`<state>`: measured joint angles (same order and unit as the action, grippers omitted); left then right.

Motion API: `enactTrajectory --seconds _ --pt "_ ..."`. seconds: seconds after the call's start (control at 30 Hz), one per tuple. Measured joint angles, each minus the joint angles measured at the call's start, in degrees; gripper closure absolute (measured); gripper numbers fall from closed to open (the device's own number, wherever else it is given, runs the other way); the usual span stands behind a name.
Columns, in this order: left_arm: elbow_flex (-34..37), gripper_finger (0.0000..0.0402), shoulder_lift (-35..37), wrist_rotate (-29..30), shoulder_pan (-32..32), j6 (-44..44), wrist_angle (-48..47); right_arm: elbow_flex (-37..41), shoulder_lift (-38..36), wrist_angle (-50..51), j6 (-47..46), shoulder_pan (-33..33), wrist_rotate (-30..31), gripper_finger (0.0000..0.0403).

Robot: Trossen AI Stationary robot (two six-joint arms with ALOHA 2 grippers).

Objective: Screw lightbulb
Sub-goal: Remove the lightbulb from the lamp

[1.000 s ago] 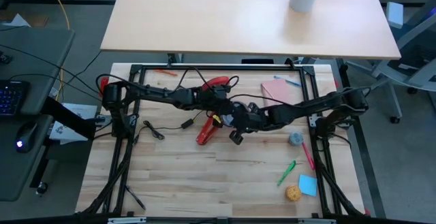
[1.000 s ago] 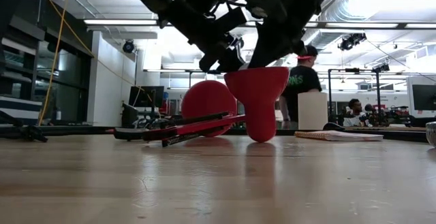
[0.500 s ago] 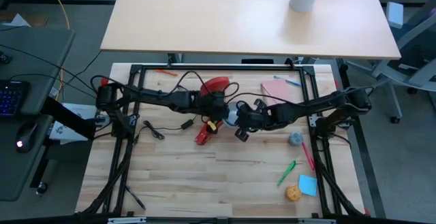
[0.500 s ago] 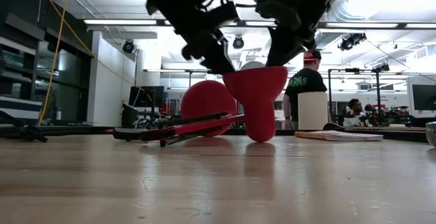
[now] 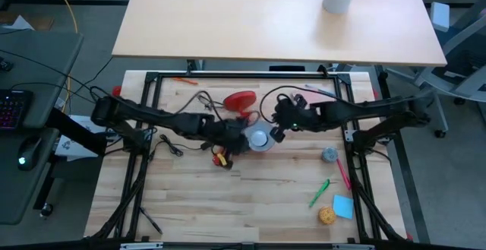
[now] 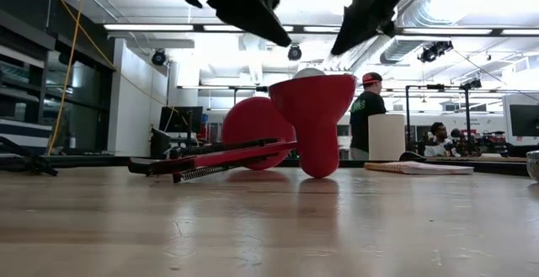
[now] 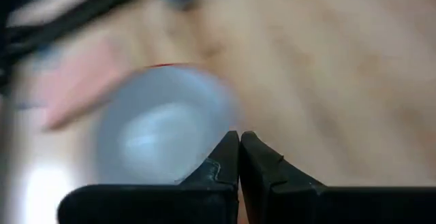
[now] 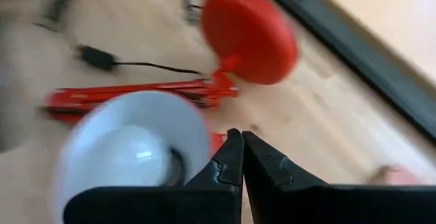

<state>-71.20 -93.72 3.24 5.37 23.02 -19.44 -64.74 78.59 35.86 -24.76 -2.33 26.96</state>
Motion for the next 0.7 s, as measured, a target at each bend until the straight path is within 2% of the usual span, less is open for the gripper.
enactTrajectory --seconds 0.07,0.13,0.27,0.37,0.57,0.7 --pt "0.0 0.0401 1.5 5.2 -1.6 2.7 0.2 0.0 -1.5 -0.1 -1.2 -1.1 -2.9 0.0403" --pt "-0.1 0.0401 2.2 6.0 -4.6 4.4 1.6 0.0 -1.7 -0.3 -3.3 -3.0 -4.2 0.0403" --pt "-0.1 0.0401 1.2 -1.1 -11.9 4.2 3.3 0.0 0.2 -2.8 -8.6 -8.1 -5.0 0.0403" --pt "-0.1 0.0401 -1.1 -3.4 -15.1 5.5 3.2 0.0 3.4 -7.8 -11.2 -11.2 -5.1 0.0403" --pt "-0.1 0.0401 -4.1 -5.7 -14.0 11.1 5.8 0.0 10.0 -12.7 -15.8 -12.8 -5.5 0.0403" --pt "-0.1 0.0402 -4.1 -5.7 -12.0 11.6 9.1 0.0 11.2 -14.4 -16.4 -12.8 -5.2 0.0403"
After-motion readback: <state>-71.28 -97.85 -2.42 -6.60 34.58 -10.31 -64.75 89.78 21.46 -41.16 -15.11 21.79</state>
